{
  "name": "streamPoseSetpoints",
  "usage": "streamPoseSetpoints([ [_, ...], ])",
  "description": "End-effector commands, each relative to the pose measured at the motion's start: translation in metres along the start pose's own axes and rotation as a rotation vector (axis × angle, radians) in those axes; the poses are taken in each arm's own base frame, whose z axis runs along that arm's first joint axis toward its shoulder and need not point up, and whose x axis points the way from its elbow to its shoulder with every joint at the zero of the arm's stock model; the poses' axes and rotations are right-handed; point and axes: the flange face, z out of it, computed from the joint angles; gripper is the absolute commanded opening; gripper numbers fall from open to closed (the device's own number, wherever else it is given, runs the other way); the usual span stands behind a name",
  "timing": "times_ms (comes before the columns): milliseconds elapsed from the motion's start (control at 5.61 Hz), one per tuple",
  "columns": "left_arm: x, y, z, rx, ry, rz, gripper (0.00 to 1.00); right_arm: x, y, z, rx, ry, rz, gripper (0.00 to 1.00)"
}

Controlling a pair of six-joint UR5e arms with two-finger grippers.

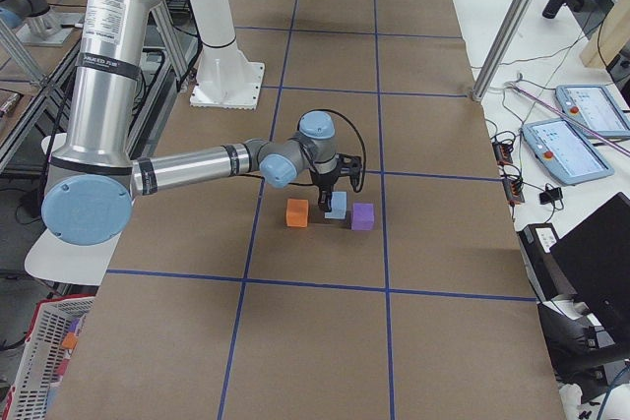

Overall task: Place blue block between orange and purple blocks
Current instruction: 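Carry the cube to the gap between purple and orange cubes, lower it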

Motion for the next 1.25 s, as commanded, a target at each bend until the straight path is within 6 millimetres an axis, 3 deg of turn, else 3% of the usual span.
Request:
streamPoseSetpoints([
  [0,0.000,0.000,0.000,0.000,0.000,0.001,1.00,-0.002,0.012,0.015,0.000,0.035,-0.019,0.44],
  [178,0.000,0.000,0.000,0.000,-0.002,0.001,1.00,-0.004,0.014,0.022,-0.006,0.043,-0.028,0.57],
  [356,0.000,0.000,0.000,0.000,0.000,0.001,1.00,-0.005,0.015,0.024,-0.009,0.045,-0.033,0.98],
  [713,0.000,0.000,0.000,0.000,0.000,0.001,1.00,-0.008,0.014,0.023,-0.007,0.042,-0.039,0.99],
  [891,0.000,0.000,0.000,0.000,0.000,0.000,1.00,-0.016,0.013,0.015,-0.009,0.015,-0.057,0.99],
  [1069,0.000,0.000,0.000,-0.001,-0.001,0.000,1.00,-0.006,0.000,-0.006,-0.001,-0.012,-0.047,0.99],
])
